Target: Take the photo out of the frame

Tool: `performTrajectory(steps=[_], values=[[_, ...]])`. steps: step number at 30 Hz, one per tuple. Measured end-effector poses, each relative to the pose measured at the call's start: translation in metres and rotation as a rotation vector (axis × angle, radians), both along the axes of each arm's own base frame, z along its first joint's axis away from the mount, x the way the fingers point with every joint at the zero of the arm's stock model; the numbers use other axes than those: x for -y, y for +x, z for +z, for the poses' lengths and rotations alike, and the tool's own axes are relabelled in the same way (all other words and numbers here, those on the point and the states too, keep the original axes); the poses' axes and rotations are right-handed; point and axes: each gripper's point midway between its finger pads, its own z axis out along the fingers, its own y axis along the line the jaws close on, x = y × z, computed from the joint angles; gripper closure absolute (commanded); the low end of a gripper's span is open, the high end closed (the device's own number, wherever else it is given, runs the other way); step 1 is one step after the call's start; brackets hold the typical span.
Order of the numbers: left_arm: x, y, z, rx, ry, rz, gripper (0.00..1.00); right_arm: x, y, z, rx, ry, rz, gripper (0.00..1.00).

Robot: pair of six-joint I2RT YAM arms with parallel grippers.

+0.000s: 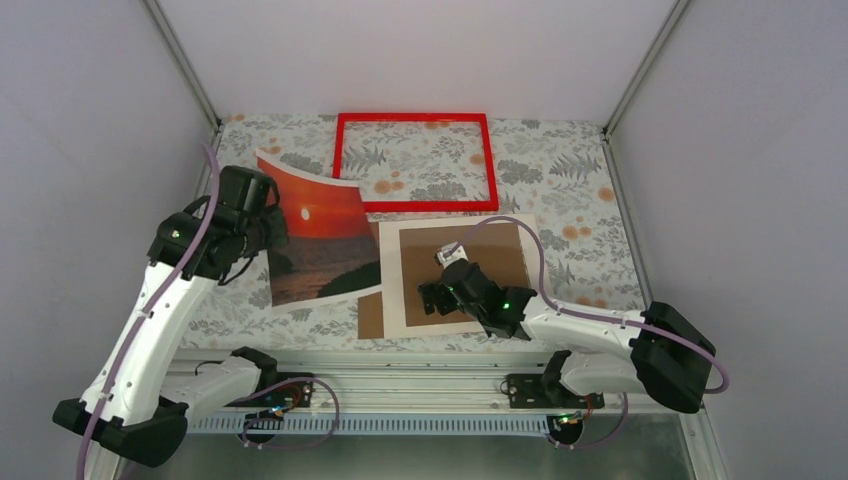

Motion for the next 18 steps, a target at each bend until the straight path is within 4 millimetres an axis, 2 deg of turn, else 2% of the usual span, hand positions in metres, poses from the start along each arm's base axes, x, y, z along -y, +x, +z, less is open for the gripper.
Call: performTrajectory(steps=[4, 10, 14, 18], values=[[-0.007, -0.002, 0.025, 0.042, 0.027, 0.005, 0.98, 0.0, 0.0, 0.0, 0.001, 0.0, -0.001, 0.0], [-0.008, -0.003, 0.057, 0.108, 0.021, -0.013, 0.98, 0.003, 0.0, 0.001, 0.008, 0.002, -0.007, 0.0], [-0.002, 0.004, 0.078, 0.146, 0.0, -0.032, 0.97, 0.005, 0.0, 0.003, 0.012, 0.01, -0.016, 0.0], [0.012, 0.015, 0.096, 0.196, -0.054, -0.074, 0.98, 0.006, 0.0, 0.009, 0.026, 0.029, -0.024, 0.0]])
